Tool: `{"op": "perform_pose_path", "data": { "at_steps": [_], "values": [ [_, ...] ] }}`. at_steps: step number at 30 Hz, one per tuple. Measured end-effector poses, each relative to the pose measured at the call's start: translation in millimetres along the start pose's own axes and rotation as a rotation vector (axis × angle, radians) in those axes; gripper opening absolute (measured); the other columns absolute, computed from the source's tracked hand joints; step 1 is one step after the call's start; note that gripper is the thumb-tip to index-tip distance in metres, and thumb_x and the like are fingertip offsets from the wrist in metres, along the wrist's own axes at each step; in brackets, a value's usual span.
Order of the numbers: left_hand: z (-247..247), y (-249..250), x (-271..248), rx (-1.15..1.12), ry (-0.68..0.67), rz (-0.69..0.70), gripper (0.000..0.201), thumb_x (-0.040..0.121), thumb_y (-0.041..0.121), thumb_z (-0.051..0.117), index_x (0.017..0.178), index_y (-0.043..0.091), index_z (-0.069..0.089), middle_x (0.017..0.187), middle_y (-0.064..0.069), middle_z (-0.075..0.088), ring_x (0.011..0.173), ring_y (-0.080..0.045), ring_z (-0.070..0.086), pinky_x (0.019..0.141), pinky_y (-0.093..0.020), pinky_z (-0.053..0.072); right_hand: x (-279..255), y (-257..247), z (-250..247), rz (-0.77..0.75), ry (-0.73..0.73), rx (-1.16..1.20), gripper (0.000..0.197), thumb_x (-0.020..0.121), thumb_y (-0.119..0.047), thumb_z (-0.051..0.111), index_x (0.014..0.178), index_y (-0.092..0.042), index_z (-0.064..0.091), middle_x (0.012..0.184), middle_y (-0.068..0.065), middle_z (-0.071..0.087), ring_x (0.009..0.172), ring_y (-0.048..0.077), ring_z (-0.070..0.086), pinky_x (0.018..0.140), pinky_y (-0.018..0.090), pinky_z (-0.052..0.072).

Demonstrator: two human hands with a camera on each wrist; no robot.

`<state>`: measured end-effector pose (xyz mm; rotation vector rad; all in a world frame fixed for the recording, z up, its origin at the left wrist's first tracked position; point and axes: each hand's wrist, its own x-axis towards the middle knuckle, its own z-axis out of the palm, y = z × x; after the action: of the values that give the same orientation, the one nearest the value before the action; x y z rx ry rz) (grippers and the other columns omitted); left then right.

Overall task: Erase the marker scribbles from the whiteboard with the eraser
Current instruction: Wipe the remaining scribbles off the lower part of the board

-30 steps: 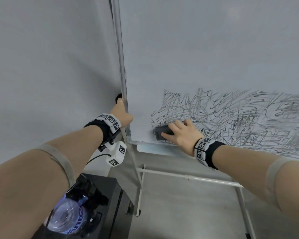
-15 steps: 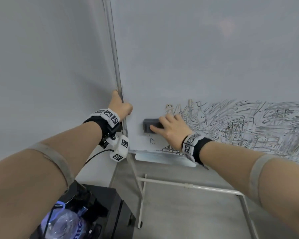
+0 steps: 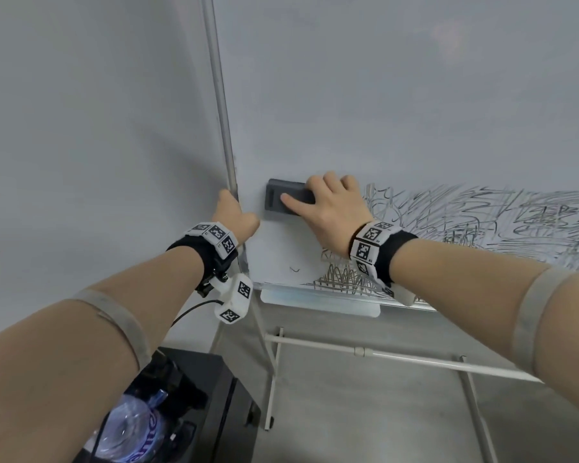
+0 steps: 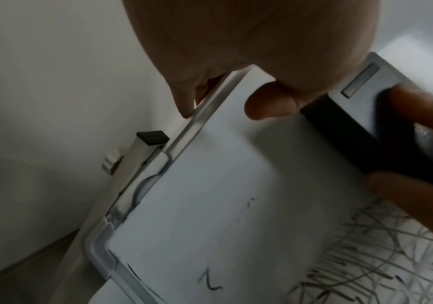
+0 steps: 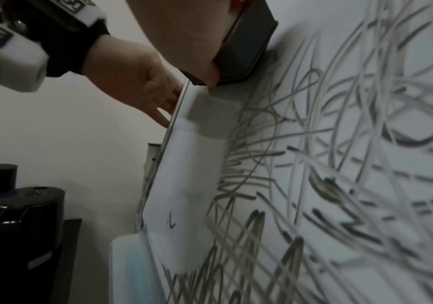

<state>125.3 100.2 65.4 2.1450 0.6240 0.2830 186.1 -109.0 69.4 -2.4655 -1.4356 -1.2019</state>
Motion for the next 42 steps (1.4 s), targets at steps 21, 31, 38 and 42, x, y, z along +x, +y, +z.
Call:
{"op": "perform_pose_path", "data": {
  "at_steps": [21, 31, 38, 42],
  "values": [
    [13.7, 19.4, 12.1, 0.078, 0.085, -0.207, 0.057, 0.086, 0.004, 0.055, 0.134, 0.002, 0.025, 0.121, -0.017, 0.043, 0.097, -0.03, 0.05, 0.077, -0.037, 0.047, -51.0, 61.0, -23.8, 0.023, -0.044, -0.046, 0.066, 0.071, -0.009, 0.067, 0.133, -0.03, 0.055, 0.105, 0.012, 0.056, 0.087, 0.028, 0.044, 0.074, 0.042, 0.033],
    [15.8, 18.7, 11.2, 0.103, 0.142, -0.222, 0.06, 0.087, 0.001, 0.057, 0.138, -0.003, 0.024, 0.133, -0.023, 0.043, 0.115, -0.039, 0.053, 0.087, -0.044, 0.049, -109.7, 50.6, -6.5, -0.082, -0.198, -0.038, 0.07, 0.067, -0.014, 0.074, 0.133, -0.031, 0.056, 0.109, 0.01, 0.056, 0.092, 0.028, 0.045, 0.076, 0.041, 0.035],
    [13.5, 21.9, 10.5, 0.094, 0.177, -0.206, 0.061, 0.084, -0.002, 0.059, 0.137, -0.012, 0.028, 0.132, -0.026, 0.047, 0.12, -0.04, 0.053, 0.089, -0.043, 0.048, -81.5, 88.7, -37.7, 0.133, -0.007, -0.042, 0.068, 0.071, -0.008, 0.067, 0.135, -0.031, 0.055, 0.107, 0.012, 0.057, 0.089, 0.029, 0.049, 0.076, 0.041, 0.034],
    [11.1, 23.7, 15.2, 0.119, 0.146, -0.219, 0.072, 0.062, 0.0, 0.062, 0.128, -0.021, 0.042, 0.12, -0.034, 0.057, 0.096, -0.038, 0.062, 0.059, -0.036, 0.052, -107.8, 73.6, -31.0, 0.025, -0.15, -0.028, 0.068, 0.073, -0.011, 0.066, 0.137, -0.029, 0.051, 0.11, 0.013, 0.055, 0.094, 0.03, 0.048, 0.078, 0.041, 0.032]
  ]
}}
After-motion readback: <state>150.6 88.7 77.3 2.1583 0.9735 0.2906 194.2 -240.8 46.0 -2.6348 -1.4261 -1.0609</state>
